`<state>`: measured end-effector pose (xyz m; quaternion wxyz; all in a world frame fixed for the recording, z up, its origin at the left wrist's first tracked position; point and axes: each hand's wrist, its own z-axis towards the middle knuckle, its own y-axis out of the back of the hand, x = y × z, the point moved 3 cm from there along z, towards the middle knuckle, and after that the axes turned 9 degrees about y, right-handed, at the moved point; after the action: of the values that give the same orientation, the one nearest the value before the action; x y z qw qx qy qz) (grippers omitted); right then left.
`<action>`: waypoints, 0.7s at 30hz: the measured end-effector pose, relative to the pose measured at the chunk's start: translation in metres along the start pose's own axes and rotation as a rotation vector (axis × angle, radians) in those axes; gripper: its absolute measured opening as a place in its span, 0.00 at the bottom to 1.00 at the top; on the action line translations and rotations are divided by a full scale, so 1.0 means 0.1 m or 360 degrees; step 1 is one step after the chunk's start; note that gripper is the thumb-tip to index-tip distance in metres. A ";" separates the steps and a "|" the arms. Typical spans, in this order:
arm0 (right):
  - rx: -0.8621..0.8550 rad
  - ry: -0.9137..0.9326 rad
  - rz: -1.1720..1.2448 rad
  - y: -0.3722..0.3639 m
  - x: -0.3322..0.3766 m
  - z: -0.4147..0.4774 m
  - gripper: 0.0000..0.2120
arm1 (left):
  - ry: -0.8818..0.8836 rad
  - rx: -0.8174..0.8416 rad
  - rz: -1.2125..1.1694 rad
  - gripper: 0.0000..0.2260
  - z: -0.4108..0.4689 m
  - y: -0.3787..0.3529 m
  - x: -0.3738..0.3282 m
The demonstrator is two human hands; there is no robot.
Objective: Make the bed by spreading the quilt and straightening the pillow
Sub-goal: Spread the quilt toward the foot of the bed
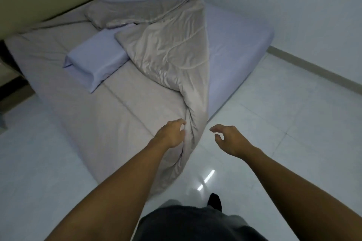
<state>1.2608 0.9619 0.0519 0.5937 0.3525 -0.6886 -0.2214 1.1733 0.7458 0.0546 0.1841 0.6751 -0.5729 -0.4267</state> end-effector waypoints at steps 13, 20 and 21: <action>-0.0102 -0.0037 -0.0028 1.88 -1.49 1.26 0.16 | -0.0028 0.0068 -0.0075 0.21 1.81 0.43 -1.90; -0.0090 -0.0069 -0.0142 2.99 -2.22 2.25 0.18 | -0.0069 0.0053 -0.0154 0.20 3.08 0.94 -3.09; -0.0107 -0.0080 -0.0152 3.17 -2.34 2.39 0.18 | -0.0094 0.0032 -0.0162 0.19 3.26 1.04 -3.29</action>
<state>0.9684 1.3170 0.0792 0.5765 0.3591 -0.6779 -0.2813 0.8596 1.1022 0.0662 0.1385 0.6924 -0.5471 -0.4496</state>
